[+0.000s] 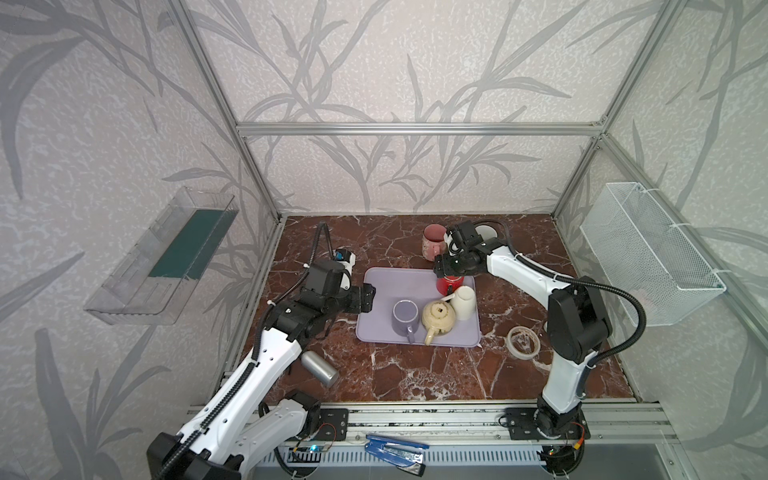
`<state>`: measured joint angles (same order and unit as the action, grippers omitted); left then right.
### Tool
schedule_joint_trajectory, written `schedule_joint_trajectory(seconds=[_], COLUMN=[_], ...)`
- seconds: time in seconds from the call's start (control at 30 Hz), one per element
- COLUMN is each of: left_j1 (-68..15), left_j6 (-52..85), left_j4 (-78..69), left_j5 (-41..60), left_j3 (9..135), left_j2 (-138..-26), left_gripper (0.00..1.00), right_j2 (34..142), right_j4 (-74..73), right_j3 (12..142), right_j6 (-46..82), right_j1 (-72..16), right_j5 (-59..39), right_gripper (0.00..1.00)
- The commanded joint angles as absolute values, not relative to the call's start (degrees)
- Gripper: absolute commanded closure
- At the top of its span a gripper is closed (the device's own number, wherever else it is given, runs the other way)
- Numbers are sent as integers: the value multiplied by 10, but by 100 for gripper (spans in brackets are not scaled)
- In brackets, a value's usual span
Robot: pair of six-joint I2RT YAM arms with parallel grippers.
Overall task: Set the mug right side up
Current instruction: 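Release the pink mug and move the right gripper over the upside-down red mug, then lower the right gripper onto the red mug's base and close it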
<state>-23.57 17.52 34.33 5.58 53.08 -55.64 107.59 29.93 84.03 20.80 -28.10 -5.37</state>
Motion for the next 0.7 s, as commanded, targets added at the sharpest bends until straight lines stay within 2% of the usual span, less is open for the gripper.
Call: schedule_joint_trajectory(seconds=[0.0,0.17,0.43,0.67], left_j1=[-238,-241,-245,-246], left_j6=[165,164,163,163], left_j4=[356,356,358,359], left_j5=[49,45,42,42], left_j3=[529,528,529,529], left_j2=[-556,-556,-555,-556], left_gripper=[13,13,13,13], right_j2=[1071,1051,1001,1023], right_j4=[298,307,310,294], right_j3=[829,837,809,791], right_j6=[221,215,203,209], right_j1=[-291,-284,-220,-190], right_j5=[-76,-68,-76,-145], right_gripper=[21,21,21,21])
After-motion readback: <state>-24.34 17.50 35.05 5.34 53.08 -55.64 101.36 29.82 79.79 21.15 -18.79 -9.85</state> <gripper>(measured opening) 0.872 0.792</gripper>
